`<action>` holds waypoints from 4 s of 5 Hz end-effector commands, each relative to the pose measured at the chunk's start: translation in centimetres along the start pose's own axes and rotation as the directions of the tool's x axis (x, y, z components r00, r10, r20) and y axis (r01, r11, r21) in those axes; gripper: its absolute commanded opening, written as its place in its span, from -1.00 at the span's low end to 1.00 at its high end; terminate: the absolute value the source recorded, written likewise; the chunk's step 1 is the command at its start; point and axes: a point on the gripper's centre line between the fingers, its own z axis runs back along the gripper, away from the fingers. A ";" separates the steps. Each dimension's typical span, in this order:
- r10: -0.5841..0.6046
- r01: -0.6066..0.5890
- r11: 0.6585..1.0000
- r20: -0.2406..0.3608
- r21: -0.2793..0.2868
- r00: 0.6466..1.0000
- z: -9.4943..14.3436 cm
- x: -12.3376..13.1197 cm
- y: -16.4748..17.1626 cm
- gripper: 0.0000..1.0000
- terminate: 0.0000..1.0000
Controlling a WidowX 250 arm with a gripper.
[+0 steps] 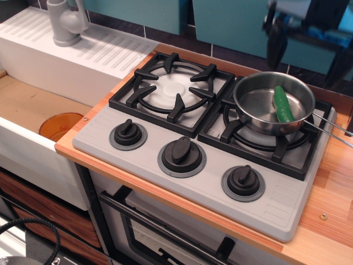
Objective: Put pickle in pot or pan an put pot or pan on stove
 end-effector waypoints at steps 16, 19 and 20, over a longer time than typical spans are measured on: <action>-0.024 0.022 1.000 0.169 0.013 0.985 -8.2 1.5 3.7 -1.00 -1.00; -0.032 0.034 0.999 0.087 -0.027 0.996 -3.5 1.7 4.1 -1.00 -1.00; -0.049 0.050 0.998 0.051 -0.022 0.997 -1.0 2.1 5.6 -1.00 -1.00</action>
